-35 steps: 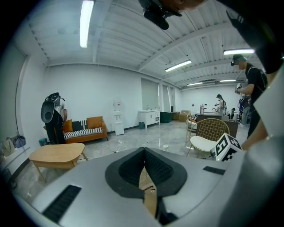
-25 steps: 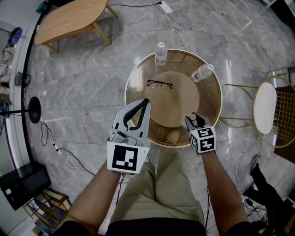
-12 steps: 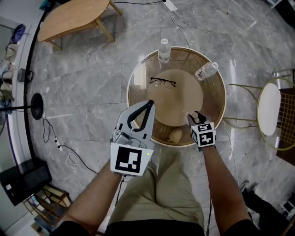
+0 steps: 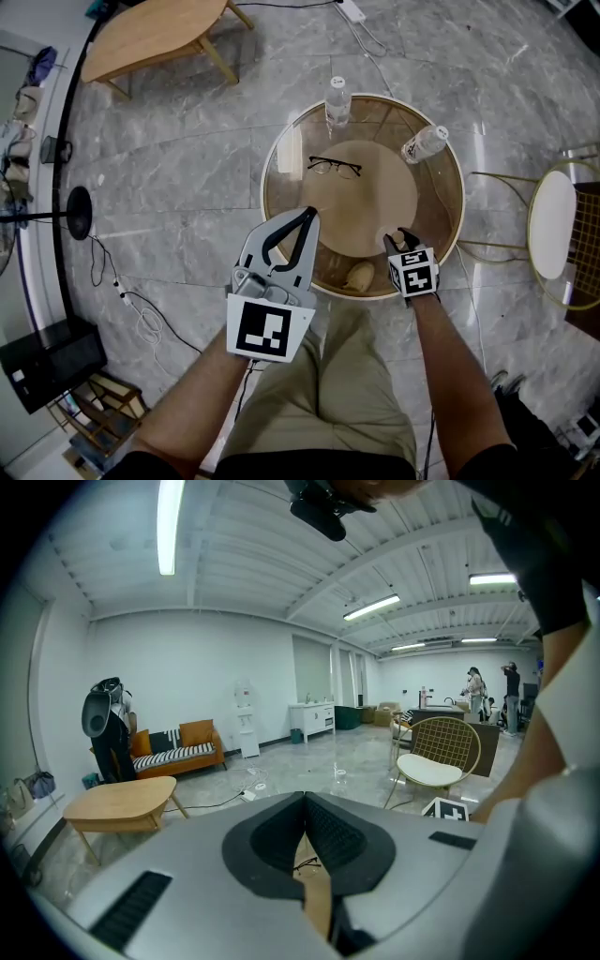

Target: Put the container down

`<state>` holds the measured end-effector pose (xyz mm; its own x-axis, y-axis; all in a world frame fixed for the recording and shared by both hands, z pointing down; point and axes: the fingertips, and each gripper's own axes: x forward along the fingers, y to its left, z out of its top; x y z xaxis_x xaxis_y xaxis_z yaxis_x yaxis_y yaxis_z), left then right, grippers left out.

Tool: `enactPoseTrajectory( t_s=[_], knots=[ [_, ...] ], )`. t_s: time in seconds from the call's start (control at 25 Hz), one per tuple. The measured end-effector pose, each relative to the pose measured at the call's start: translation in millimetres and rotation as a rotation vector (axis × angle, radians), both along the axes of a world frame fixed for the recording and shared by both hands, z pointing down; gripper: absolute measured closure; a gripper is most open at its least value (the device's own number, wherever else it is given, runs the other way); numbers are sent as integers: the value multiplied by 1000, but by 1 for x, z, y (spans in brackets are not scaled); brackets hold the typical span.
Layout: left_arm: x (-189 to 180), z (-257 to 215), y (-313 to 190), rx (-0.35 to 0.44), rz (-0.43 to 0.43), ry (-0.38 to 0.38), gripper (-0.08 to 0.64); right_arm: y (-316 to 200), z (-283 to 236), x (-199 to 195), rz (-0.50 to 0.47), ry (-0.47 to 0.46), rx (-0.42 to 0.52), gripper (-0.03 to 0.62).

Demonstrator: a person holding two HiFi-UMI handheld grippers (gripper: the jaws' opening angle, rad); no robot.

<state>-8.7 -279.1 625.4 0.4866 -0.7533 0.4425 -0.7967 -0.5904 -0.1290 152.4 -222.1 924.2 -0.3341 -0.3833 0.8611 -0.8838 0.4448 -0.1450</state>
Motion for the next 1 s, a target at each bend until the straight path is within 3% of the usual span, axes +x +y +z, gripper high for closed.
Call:
enactPoseTrajectory(
  t_s=[0.32, 0.6, 0.72, 1.0],
  knots=[
    [6, 9, 11, -20, 6, -2, 545, -4, 7, 2, -6, 9, 27, 439],
    [8, -5, 14, -15, 10, 10, 545, 7, 7, -1, -40, 56, 10, 436],
    [6, -14, 16, -9, 12, 17, 545, 9, 4, -2, -12, 46, -17, 431],
    [4, -39, 31, -35, -7, 71, 545, 1, -56, 4, 15, 34, 86, 414]
  ],
)
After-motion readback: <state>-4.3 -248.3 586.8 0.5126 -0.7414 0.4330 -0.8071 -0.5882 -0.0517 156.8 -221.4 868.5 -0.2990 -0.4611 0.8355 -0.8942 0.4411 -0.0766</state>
